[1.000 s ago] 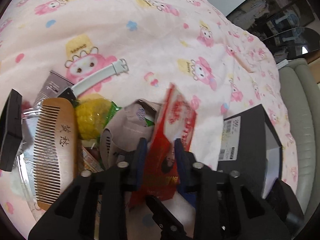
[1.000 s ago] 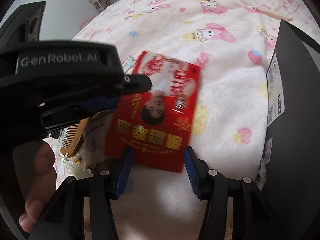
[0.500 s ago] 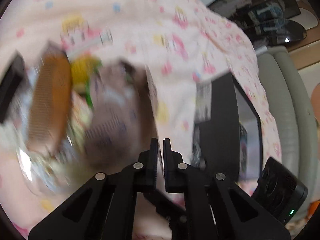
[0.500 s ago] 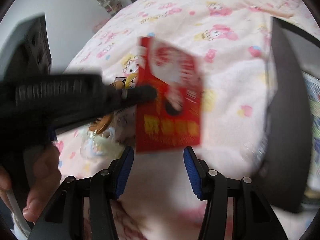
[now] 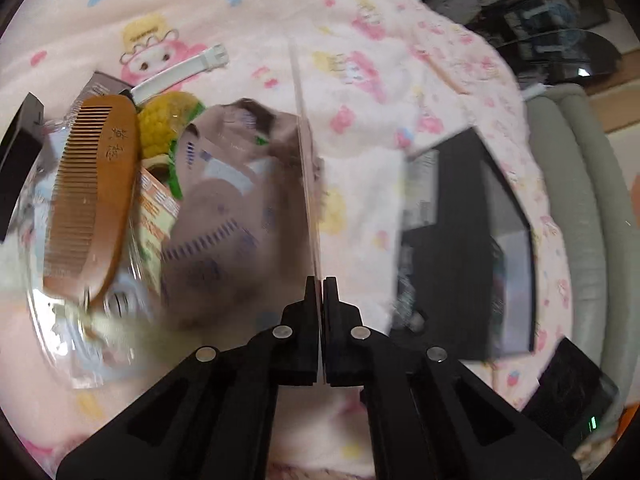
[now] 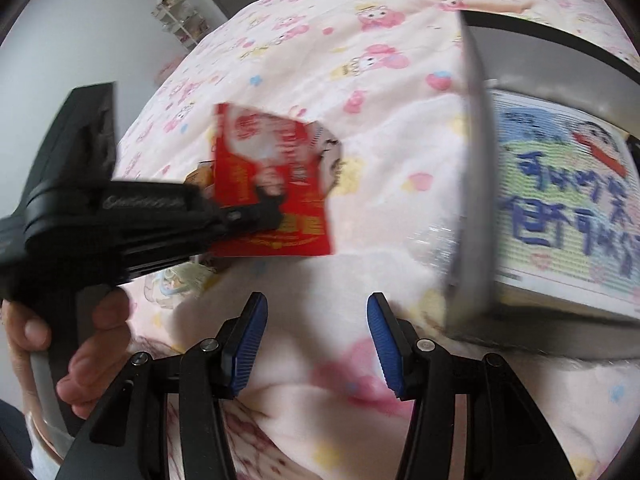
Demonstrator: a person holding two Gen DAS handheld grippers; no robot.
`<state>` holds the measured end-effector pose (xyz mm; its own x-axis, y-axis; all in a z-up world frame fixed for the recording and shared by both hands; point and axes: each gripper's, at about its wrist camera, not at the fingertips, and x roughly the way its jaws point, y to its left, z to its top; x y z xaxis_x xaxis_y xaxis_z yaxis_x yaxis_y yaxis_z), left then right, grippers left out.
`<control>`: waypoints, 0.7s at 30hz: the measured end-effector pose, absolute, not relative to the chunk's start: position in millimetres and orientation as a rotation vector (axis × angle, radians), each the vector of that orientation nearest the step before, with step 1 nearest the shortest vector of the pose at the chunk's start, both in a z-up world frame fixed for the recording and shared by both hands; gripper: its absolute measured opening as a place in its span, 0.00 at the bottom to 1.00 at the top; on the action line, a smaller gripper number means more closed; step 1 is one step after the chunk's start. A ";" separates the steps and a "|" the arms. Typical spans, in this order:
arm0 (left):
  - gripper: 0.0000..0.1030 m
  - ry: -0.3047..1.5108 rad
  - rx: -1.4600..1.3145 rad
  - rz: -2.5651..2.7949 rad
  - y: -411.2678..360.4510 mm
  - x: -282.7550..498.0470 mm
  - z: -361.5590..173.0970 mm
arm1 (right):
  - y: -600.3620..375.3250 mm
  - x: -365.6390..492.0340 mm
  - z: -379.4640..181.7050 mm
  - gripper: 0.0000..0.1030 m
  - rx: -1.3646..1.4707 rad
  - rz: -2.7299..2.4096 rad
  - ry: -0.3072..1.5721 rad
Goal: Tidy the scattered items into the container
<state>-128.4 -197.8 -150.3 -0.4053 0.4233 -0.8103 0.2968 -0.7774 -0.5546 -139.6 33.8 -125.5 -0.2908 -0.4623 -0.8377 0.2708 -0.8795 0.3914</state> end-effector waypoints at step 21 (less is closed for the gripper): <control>0.14 -0.648 -1.707 2.367 -108.9 -58.8 -115.9 | 124.2 -58.8 -114.0 0.53 1.522 -2.161 -0.474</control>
